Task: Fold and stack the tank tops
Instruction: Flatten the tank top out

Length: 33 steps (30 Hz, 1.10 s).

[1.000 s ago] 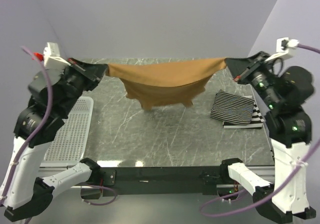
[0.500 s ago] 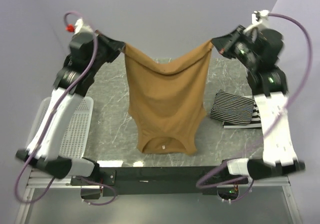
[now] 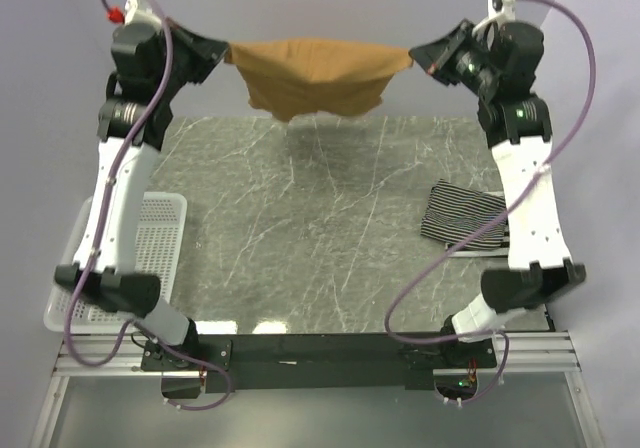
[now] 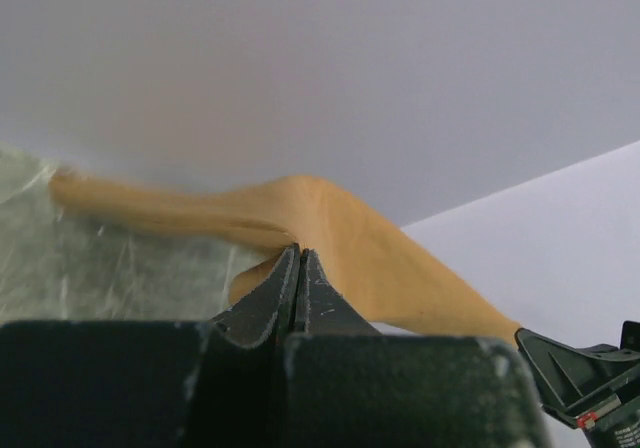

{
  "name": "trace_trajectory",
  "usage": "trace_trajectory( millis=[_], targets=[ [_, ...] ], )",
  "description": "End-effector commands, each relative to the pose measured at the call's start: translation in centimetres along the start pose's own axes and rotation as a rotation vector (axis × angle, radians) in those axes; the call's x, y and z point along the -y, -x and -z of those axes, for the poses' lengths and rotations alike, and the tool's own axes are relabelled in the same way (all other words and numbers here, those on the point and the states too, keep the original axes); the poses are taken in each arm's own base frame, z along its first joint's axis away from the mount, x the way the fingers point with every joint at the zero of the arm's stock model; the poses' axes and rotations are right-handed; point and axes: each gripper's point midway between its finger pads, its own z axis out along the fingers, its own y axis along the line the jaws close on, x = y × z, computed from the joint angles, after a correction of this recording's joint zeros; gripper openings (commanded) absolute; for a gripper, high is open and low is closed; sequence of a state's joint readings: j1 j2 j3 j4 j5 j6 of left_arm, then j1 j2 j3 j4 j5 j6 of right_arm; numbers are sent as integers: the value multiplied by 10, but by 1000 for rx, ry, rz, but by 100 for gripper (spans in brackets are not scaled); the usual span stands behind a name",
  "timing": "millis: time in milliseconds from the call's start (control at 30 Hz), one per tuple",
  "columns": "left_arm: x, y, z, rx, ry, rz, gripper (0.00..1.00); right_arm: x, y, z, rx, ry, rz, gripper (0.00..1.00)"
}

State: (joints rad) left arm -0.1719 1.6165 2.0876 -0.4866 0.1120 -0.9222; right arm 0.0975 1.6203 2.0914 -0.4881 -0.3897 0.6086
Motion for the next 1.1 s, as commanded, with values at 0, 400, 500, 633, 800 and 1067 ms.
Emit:
trace_trajectory(
  millis=[0,400,500,633,800,1067],
  targets=[
    [-10,-24,30,-43,-27,-7,1,-2,-15,28,5,15,-3,0],
    [-251,-262,137,-451,444,247,1,216,-317,120,-514,-511,-184,0],
    [-286,-306,170,-516,530,278,1,237,-365,147,-601,-568,-224,0],
    [-300,-333,191,-567,583,290,16,248,-398,177,-643,-610,-260,28],
    [-289,-319,199,-539,609,221,48,240,-374,187,-553,-637,-215,54],
    [-257,-232,163,-332,624,14,57,172,-365,156,-528,-523,-93,55]
  ],
)
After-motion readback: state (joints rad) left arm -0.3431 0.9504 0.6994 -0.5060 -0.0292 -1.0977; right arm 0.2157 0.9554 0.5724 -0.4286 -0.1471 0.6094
